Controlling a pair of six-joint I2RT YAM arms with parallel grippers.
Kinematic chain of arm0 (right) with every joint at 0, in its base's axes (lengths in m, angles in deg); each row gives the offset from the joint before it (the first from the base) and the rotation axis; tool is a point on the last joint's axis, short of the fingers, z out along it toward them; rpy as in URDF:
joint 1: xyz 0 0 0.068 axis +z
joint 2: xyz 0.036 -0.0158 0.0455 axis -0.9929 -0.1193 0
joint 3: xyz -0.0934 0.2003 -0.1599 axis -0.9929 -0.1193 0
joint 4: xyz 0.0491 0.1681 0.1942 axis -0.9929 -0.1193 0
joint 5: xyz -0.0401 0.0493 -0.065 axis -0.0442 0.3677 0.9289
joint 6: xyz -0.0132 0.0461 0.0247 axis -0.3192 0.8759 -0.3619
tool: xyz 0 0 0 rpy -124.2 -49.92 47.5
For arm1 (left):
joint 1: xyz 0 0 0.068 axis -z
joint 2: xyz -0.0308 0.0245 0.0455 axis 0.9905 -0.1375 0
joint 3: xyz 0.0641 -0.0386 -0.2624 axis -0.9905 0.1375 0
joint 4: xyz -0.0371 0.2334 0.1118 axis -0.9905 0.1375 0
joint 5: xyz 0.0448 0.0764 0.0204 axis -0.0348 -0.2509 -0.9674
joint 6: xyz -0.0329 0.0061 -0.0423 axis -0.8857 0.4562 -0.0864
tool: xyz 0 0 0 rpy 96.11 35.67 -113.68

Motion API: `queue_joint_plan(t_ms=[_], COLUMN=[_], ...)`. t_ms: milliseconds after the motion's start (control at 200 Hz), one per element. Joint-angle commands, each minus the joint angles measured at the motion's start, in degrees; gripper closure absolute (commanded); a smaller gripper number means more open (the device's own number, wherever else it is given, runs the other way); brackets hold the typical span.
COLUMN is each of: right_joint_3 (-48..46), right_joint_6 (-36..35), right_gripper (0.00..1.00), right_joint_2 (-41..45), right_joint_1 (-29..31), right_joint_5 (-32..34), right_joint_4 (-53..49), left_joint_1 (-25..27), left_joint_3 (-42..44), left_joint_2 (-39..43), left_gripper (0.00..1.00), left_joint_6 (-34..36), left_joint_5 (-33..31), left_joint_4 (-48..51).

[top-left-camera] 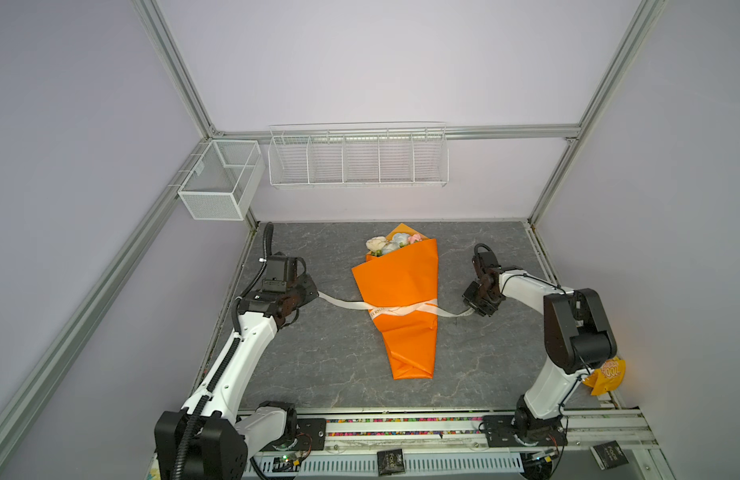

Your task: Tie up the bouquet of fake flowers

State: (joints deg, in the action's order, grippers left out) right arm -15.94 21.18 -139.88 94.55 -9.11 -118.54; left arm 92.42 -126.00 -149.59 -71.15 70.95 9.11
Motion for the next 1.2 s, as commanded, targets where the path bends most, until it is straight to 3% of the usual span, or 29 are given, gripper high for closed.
queue_joint_plan(t_ms=[0, 45, 425, 705, 860, 1050, 1195], right_joint_3=[-0.08, 0.65, 5.37, 6.61, 7.69, 8.95, 8.7], right_joint_6=[0.76, -0.11, -12.11, -19.45, -21.78, -23.84, -25.0], right_gripper=[0.88, 0.93, 0.93, 0.93, 0.93, 0.93, 0.93], right_joint_2=[-1.51, -0.95, 12.36, 16.05, 15.26, 12.64, 11.82], right_joint_1=[0.03, 0.01, -3.86, -5.75, -5.93, -7.68, -8.62], right_joint_5=[2.87, 3.59, 14.94, 17.26, 19.85, 21.98, 21.34], right_joint_4=[-0.85, -1.23, -3.06, -3.27, -4.18, -5.57, -4.97], left_joint_1=[-0.35, -0.4, -5.62, -8.3, -11.44, -19.54, -20.76], left_joint_3=[-1.17, -1.67, -1.73, 0.38, 3.08, 7.9, 7.76], left_joint_2=[0.92, 1.02, 0.39, 5.15, 5.61, 5.15, 4.79], left_gripper=[1.0, 1.0, 1.0, 1.0, 1.0, 1.0, 1.0], left_joint_6=[0.54, 0.75, 1.29, -0.51, -1.64, -2.41, -1.23], left_joint_5=[-2.39, -3.66, -7.99, -10.09, -8.11, -0.17, -0.88], left_joint_4=[0.9, 1.56, 4.41, 7.29, 7.34, 3.64, 3.82])
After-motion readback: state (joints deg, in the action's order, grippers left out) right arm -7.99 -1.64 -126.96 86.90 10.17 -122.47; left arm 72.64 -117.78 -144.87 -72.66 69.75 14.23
